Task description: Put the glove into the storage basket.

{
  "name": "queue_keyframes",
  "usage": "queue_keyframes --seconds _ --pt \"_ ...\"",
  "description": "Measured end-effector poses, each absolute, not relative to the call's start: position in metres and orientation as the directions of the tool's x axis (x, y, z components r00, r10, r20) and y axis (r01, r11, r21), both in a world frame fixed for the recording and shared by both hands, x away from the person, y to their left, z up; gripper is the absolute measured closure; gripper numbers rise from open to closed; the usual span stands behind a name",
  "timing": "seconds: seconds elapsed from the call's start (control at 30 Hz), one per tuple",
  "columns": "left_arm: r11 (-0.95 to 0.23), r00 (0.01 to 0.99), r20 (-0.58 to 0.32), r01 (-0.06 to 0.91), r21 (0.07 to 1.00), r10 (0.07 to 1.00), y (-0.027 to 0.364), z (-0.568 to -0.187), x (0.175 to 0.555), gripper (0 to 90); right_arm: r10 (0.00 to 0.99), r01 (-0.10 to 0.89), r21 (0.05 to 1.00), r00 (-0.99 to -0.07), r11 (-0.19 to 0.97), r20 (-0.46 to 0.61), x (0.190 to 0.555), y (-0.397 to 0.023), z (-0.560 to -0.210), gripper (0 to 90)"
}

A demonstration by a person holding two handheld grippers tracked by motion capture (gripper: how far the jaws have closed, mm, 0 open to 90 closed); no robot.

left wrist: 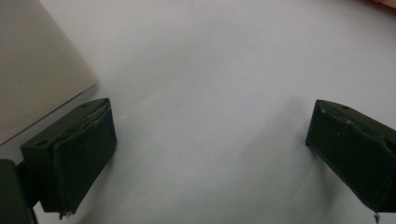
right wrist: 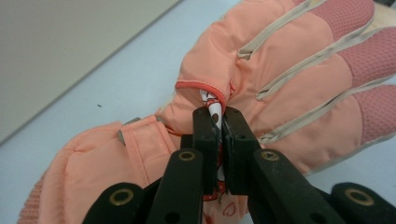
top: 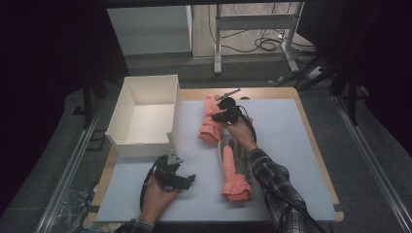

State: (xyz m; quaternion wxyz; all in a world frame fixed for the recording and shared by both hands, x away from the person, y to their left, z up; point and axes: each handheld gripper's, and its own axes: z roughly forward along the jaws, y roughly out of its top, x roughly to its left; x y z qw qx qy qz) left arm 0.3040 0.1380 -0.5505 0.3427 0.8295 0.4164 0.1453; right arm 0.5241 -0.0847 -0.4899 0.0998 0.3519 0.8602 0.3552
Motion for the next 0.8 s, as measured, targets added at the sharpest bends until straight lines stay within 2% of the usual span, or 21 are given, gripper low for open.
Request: queue_keyframes --seconds 0.5,0.8 --pt "-0.42 0.611 -0.043 0.591 0.689 0.79 0.138 -0.55 0.304 1.6 0.608 0.478 0.748 -0.784 0.46 0.128 0.503 -0.09 -0.442 84.7" --pt "-0.42 0.611 -0.043 0.59 0.689 0.79 0.138 -0.551 0.304 1.6 0.589 0.469 0.745 -0.798 0.475 0.127 0.5 -0.094 -0.436 84.7"
